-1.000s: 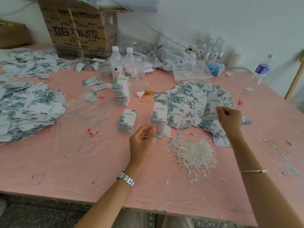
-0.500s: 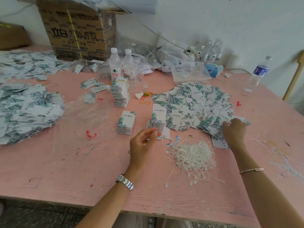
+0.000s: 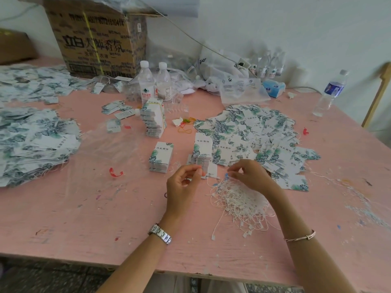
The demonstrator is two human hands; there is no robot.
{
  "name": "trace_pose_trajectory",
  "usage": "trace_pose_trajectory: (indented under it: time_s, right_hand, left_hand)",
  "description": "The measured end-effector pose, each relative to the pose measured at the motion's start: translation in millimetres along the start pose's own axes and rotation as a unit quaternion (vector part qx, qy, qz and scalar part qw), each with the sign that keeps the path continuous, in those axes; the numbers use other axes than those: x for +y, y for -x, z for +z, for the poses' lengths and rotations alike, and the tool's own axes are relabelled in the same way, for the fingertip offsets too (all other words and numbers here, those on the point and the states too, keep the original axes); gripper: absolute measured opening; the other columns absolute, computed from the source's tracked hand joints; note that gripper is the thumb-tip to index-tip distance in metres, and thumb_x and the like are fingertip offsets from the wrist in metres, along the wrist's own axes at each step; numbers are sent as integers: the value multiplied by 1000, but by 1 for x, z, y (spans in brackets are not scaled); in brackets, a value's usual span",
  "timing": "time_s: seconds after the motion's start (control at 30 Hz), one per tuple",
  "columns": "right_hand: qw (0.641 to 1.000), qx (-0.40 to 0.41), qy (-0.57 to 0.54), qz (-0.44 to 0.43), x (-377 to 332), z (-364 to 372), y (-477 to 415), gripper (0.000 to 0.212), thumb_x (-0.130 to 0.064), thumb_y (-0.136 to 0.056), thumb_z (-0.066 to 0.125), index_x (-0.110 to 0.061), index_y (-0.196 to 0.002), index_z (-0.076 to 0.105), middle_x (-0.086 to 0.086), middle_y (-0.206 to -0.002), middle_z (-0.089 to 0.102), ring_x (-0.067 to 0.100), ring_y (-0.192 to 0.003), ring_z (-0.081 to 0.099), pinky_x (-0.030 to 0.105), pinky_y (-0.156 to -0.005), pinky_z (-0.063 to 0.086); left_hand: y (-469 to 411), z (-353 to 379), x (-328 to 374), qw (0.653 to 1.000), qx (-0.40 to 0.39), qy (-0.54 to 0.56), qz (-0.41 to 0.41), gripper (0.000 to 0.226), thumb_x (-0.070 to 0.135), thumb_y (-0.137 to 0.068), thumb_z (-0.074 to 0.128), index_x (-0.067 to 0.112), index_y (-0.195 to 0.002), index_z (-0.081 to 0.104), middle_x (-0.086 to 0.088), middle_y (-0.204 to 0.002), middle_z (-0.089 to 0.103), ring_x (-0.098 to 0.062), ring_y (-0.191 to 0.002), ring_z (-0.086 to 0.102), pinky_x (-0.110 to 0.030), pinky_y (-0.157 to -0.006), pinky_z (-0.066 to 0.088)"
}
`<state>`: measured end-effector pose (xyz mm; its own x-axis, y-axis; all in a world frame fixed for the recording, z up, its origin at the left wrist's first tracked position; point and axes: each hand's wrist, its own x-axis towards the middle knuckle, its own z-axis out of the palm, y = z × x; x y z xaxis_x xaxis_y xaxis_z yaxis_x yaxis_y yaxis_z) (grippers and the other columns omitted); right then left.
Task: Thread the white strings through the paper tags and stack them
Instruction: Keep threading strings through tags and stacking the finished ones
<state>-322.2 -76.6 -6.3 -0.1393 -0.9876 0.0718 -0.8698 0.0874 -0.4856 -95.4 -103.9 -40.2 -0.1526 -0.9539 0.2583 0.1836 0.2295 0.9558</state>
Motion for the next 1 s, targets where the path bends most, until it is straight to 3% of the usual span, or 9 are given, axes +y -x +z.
trace_pose_trajectory:
  time_s: [0.2, 0.27, 0.4, 0.5, 0.57, 0.67, 0.8, 0.9, 1.0]
  right_hand:
    - [999, 35, -37, 4, -4, 10, 3, 5, -16, -88, 74, -20, -85, 75, -10, -83, 67, -1, -68, 53, 13, -61, 35]
    - [993, 47, -108, -8, -6, 12, 7, 3, -17, -89, 73, -17, -87, 76, -8, -84, 69, 6, -68, 52, 24, -63, 42]
    - [955, 81, -278, -59, -19, 12, 13, 2, -17, -87, 74, -19, -85, 74, -12, -71, 65, 6, -59, 42, 18, -57, 34]
    - [921, 123, -356, -98, -31, 12, 15, 5, -17, -84, 75, -12, -85, 74, 20, -76, 65, 37, -61, 44, 43, -58, 37]
    - [903, 127, -392, -121, -37, 14, 16, 8, -17, -84, 74, -10, -86, 74, 16, -76, 69, 40, -68, 56, 50, -64, 44]
    - [901, 97, -399, -138, -42, 18, 18, 8, -18, -86, 73, -11, -87, 75, 4, -75, 71, 18, -69, 61, 35, -66, 49]
    - [910, 61, -386, -142, -44, 27, 20, 6, -15, -85, 74, -10, -88, 76, 6, -77, 73, 15, -63, 59, 24, -59, 47]
    - [908, 54, -394, -134, -41, 28, 22, 7, -11, -85, 74, -5, -88, 76, 7, -75, 72, 6, -59, 57, 15, -56, 43]
    - [909, 52, -396, -119, -37, 26, 23, 12, -18, -85, 73, -7, -86, 76, 12, -69, 67, 10, -56, 50, 20, -53, 37]
  left_hand:
    - [0, 2, -1, 1000, -3, -10, 2, 13, 10, -91, 72, 22, -93, 74, 6, -86, 76, -9, -83, 72, -22, -75, 56]
    - [0, 2, -2, 1000, -7, -19, 9, 12, 11, -91, 72, 22, -95, 74, 6, -87, 76, -10, -85, 72, -23, -76, 56]
    - [1, 4, -3, 997, -36, -59, 40, 17, 15, -92, 72, 26, -105, 75, 11, -97, 74, -11, -91, 70, -26, -79, 56]
    - [1, 7, -5, 995, -46, -71, 49, 21, 14, -93, 71, 22, -111, 75, 9, -103, 72, -15, -95, 68, -29, -78, 55]
    - [0, 8, -5, 995, -51, -70, 47, 22, 16, -94, 71, 21, -115, 75, 8, -106, 71, -15, -96, 68, -28, -77, 54]
    - [1, 9, -4, 994, -77, -70, 41, 27, 30, -91, 72, 26, -118, 74, 11, -108, 70, -9, -94, 65, -17, -73, 47]
    - [3, 11, -6, 989, -110, -89, 43, 22, 53, -83, 69, 42, -101, 73, 21, -96, 70, -5, -87, 63, -12, -68, 39]
    - [2, 11, -9, 989, -115, -84, 39, 27, 55, -80, 68, 34, -94, 76, 14, -89, 74, -3, -80, 62, -13, -65, 37]
    - [1, 11, -9, 989, -119, -82, 37, 24, 53, -81, 69, 32, -89, 77, 13, -85, 74, 0, -76, 60, -13, -64, 36]
